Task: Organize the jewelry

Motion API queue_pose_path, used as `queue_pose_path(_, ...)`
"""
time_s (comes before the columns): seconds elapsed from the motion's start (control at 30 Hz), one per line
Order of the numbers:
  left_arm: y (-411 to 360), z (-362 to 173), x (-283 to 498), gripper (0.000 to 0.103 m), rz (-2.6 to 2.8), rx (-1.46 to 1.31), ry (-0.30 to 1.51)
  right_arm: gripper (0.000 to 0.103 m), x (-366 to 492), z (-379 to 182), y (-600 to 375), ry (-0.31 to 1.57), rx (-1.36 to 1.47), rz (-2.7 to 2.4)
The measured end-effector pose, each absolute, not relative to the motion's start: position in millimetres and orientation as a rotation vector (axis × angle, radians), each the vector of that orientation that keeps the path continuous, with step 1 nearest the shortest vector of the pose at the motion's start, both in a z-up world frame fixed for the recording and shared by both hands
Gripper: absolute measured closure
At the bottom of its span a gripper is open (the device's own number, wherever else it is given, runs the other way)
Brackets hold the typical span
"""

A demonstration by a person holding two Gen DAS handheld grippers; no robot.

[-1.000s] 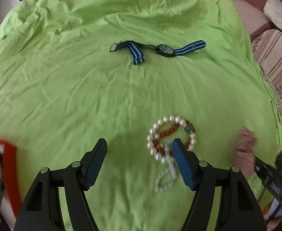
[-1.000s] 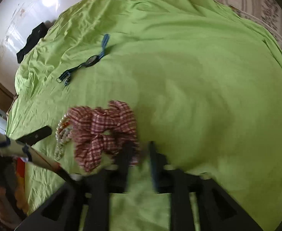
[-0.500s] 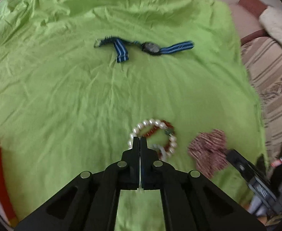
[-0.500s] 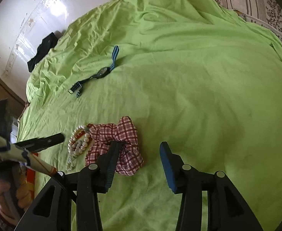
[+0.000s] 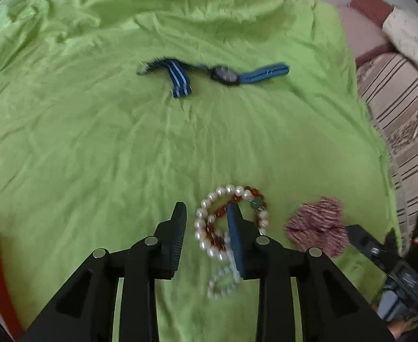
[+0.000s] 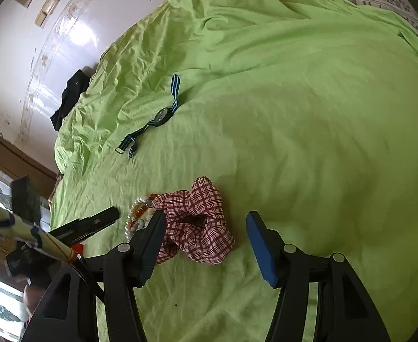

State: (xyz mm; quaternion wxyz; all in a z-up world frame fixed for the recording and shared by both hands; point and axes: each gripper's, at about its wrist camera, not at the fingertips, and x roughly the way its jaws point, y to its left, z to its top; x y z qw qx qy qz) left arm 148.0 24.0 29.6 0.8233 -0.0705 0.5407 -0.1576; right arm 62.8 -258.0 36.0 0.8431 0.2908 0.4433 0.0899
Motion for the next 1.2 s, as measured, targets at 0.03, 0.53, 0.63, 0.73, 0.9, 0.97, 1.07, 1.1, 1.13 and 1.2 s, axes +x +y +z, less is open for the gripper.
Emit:
queue_pose_path(0.03, 22.3, 24.0, 152.9, 0.075, -0.348, -0.155, 1.161, 0.040, 64.4, 34.4, -258.8, 0.940, 0.618, 0.191)
queue_pose_path(0.53, 52.2, 77.8, 119.7, 0.103, -0.434, -0.272, 1.095, 0.086, 76.8, 26.1, -235.4, 0.952, 0.519, 0.252)
queue_pose_path(0.63, 53.7, 88.7, 110.2, 0.103, -0.426, -0.238, 1.082, 0.092, 70.8, 33.5, -232.0, 0.951, 0.537, 0.271)
queue_pose_path(0.73, 49.8, 82.0, 114.9, 0.103, -0.386, -0.208, 1.095, 0.092, 56.6, 49.7, -230.6, 0.932, 0.537, 0.278)
queue_pose_path(0.9, 28.2, 52.3, 136.1, 0.101, -0.384, -0.127, 1.137, 0.092, 40.3, 63.3, -232.5, 0.917, 0.494, 0.282)
queue_pose_path(0.97, 19.4, 37.8, 147.7, 0.101, -0.392, -0.114, 1.151, 0.092, 40.8, 61.4, -234.0, 0.921, 0.467, 0.273)
queue_pose_path(1.07, 9.9, 22.5, 159.7, 0.101, -0.438, -0.121, 1.163, 0.092, 47.7, 51.0, -238.7, 0.950, 0.478, 0.272)
queue_pose_path(1.1, 7.1, 18.9, 162.1, 0.101, -0.454, -0.123, 1.161, 0.092, 49.6, 48.4, -240.5, 0.956, 0.483, 0.270)
queue_pose_path(1.13, 4.2, 16.2, 163.4, 0.101, -0.466, -0.121, 1.160, 0.091, 52.1, 45.1, -242.8, 0.963, 0.492, 0.268)
queue_pose_path(1.2, -3.0, 8.8, 165.9, 0.101, -0.465, -0.086, 1.168, 0.090, 56.3, 39.6, -246.0, 0.971, 0.505, 0.264)
